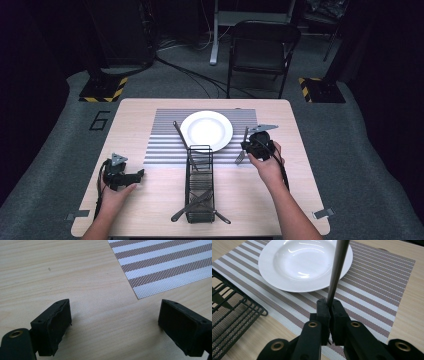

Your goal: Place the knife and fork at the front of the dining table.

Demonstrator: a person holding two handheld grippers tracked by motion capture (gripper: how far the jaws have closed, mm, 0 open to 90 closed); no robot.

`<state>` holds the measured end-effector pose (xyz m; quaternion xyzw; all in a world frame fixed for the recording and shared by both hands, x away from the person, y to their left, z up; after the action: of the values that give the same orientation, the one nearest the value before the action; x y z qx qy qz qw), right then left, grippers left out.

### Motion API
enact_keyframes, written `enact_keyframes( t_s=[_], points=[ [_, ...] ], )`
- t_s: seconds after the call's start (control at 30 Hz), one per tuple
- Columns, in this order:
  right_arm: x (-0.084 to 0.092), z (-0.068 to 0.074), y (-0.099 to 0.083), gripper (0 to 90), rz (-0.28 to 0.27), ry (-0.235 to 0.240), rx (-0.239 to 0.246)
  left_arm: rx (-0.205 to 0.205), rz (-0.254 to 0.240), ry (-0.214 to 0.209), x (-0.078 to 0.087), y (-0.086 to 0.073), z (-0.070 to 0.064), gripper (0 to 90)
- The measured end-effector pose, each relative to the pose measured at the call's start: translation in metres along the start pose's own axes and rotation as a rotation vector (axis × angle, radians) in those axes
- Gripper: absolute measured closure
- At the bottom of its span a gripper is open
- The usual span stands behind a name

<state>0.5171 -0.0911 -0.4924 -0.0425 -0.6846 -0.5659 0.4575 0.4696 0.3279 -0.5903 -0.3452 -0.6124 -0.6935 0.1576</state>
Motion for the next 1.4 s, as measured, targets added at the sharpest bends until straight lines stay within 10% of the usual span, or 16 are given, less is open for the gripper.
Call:
enact_keyframes(
  t_s=[1.4],
  points=[
    [-0.037, -0.022, 0.013, 86.7, -0.075, -0.082, -0.223, 0.0, 0.0, 0.0, 0.0, 0.0, 0.0, 11.0]
  ],
)
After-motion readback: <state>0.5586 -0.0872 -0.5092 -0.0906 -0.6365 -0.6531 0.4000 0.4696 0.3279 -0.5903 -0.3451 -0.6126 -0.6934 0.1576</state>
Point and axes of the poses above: each handheld gripper's, and its own axes: x roughly backward along the jaws, y roughly out of its top, z roughly to its left, the point moved 9 cm from there along -x, roughly forward along the jaws, and after that the axes turned 2 degrees about y, right-handed, at the moved point
